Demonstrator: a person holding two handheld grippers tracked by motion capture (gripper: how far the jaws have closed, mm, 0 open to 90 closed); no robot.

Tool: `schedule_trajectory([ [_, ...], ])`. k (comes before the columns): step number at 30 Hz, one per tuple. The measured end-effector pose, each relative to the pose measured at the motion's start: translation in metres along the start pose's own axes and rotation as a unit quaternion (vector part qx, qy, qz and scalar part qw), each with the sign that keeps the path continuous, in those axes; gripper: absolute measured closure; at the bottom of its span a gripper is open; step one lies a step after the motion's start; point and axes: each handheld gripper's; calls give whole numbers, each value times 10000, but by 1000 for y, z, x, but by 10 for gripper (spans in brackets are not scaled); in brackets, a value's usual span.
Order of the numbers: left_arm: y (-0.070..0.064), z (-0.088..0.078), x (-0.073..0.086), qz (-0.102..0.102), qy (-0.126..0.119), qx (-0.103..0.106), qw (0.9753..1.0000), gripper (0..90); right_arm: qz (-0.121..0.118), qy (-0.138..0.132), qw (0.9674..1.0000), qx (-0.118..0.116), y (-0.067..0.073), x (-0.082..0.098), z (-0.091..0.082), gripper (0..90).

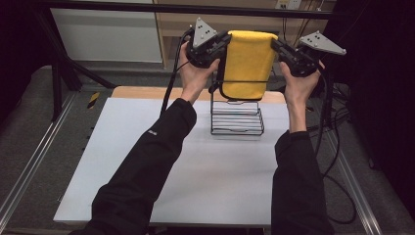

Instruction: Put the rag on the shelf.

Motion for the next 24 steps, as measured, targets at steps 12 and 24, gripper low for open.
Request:
schedule_trajectory([
  [12,-12,-16,10,-123,-51,254,9996,796,70,106,9998,-181,0,14,-15,845],
  [24,-16,-39,14,-211,-76,474,9986,794,-31,106,9991,-418,11,18,-27,842],
])
Point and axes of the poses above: each handheld gripper's, and its own axes: z roughly forward along the jaws, x roughly out of its underside, y roughly to its left, and after that the axes turned 8 degrees about z, right-handed
